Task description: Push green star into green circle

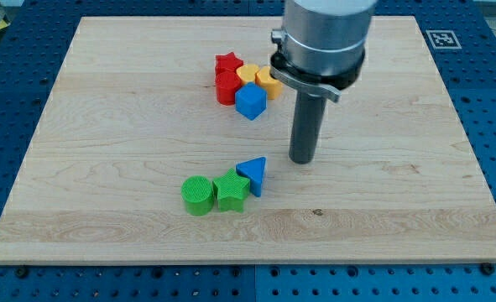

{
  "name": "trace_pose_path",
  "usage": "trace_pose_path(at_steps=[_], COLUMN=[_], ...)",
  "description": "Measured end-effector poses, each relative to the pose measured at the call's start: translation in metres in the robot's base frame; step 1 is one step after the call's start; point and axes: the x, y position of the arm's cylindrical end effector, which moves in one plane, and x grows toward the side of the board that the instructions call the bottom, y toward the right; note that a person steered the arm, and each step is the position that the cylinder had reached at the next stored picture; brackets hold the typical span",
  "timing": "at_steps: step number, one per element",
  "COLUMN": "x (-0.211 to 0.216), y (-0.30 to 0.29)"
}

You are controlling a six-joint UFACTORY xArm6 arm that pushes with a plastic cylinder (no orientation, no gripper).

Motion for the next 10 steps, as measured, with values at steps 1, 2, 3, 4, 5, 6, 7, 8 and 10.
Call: trace_pose_path(at_steps=[1, 2, 3, 4, 5, 6, 7, 8, 10], x=[0.026, 0.048, 0.062, 0.072, 0.070, 0.059, 0.054, 0.062, 0.064], y=[0.010, 0.010, 0.010, 0.003, -0.012, -0.014, -0.014, -0.025, -0.043])
